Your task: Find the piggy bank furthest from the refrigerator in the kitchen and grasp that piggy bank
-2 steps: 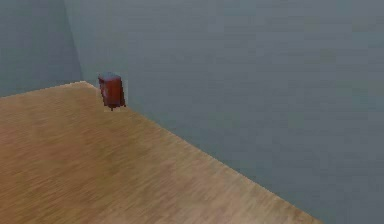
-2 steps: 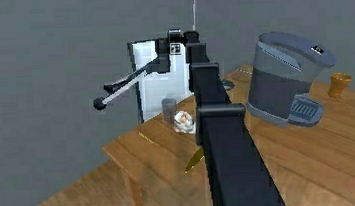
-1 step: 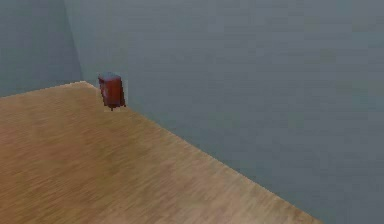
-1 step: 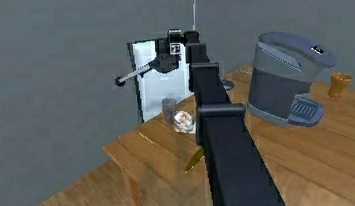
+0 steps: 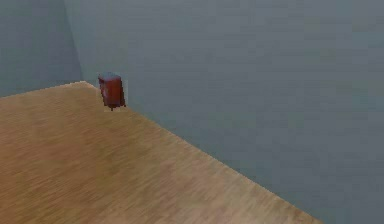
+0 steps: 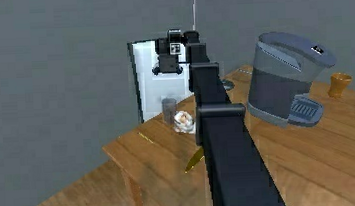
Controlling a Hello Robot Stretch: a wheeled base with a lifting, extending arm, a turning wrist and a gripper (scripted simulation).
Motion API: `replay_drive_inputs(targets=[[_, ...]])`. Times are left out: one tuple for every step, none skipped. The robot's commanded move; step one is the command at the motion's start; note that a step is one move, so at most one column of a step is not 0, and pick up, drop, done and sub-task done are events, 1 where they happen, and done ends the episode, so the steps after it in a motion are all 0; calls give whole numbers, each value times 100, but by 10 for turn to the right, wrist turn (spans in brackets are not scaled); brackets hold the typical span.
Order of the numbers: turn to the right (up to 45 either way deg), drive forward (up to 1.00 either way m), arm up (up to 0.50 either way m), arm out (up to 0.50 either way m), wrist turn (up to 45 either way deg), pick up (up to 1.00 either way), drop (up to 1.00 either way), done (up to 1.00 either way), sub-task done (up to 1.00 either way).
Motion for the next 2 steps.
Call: replay_drive_inputs(targets=[[0, 0, 0, 0, 240, 0, 0, 0, 0], [0, 0, -26, 0, 0, 0, 0, 0, 0]])
